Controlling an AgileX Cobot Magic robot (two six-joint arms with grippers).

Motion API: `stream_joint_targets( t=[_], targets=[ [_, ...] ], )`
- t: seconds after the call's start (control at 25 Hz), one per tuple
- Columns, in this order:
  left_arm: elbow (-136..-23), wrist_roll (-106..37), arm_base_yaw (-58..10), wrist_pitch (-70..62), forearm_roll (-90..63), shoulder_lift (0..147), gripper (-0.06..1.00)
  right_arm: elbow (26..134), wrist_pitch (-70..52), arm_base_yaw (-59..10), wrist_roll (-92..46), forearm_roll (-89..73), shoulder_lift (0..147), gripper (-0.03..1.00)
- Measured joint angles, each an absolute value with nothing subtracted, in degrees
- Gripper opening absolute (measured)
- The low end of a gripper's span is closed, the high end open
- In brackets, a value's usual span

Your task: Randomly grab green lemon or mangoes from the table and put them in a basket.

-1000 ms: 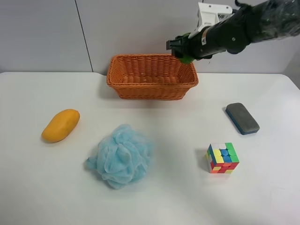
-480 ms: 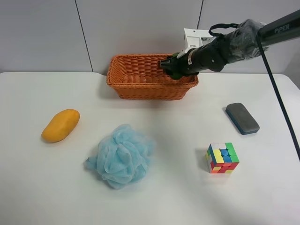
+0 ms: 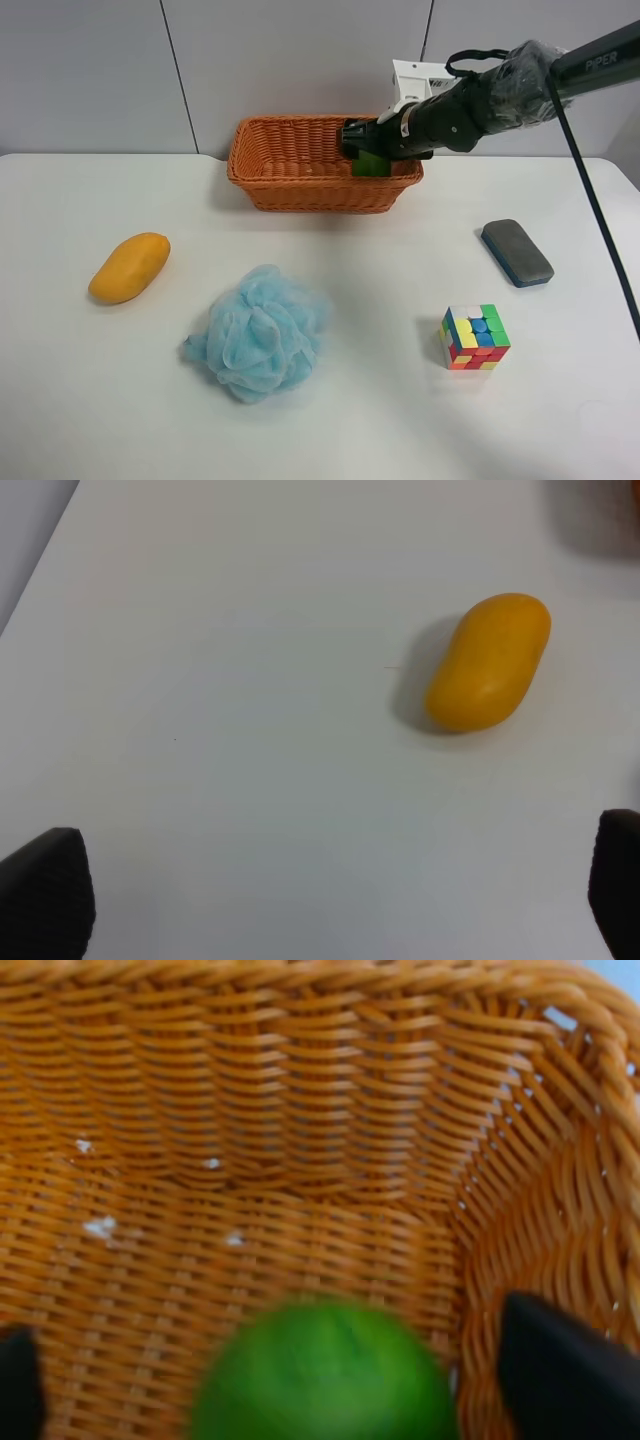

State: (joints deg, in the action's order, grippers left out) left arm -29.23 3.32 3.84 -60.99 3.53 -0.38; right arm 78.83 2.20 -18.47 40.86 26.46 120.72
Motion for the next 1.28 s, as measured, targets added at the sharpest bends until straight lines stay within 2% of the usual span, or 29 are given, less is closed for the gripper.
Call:
stream_joint_targets(
  t=[0.16, 0.64, 0.96, 1.28],
  targets=[
    [-29.2, 3.3, 3.8, -61.0, 3.5, -0.4, 0.99, 78.8, 2.1, -18.5, 40.9, 26.5, 120.7, 0.98],
    [-29.2, 3.3, 3.8, -61.0, 3.5, -0.4, 0.99, 78.9, 1.2, -18.5, 40.9, 26.5, 117.3, 0.99],
    [-29.2, 3.3, 3.8, -61.0, 3.5, -0.4, 0.99, 78.9, -12.7, -20.8, 33.3, 26.6, 100.2, 0.99],
    [-29.2, 3.3, 3.8, -61.0, 3.5, -0.4, 0.99, 79.1, -31.5, -25.6, 15.3, 26.4, 79.5, 0.99]
  ],
)
